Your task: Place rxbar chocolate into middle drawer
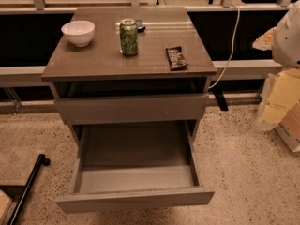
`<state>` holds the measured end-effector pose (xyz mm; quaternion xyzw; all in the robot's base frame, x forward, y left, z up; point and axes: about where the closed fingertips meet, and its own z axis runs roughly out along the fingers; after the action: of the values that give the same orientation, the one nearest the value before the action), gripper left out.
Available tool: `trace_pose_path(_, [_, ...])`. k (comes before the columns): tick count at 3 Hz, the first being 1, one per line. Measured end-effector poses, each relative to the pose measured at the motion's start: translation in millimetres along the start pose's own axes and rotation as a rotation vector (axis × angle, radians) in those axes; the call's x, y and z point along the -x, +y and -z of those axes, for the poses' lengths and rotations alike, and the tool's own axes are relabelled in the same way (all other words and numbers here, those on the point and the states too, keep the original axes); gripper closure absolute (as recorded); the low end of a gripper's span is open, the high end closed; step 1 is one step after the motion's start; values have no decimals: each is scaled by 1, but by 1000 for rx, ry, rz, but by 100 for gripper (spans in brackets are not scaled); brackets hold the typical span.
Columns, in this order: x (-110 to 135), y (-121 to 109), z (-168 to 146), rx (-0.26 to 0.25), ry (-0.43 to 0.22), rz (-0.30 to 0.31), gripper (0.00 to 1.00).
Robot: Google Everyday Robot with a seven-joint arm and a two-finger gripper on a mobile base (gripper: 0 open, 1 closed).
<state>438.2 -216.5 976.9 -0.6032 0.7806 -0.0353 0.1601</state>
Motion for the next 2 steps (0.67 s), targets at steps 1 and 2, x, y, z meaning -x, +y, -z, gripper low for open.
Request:
trace_pose_path(1, [0,0,0,0,0,0,0])
trace_pose_path(2, [33,-25,-5,-40,-100,18,0])
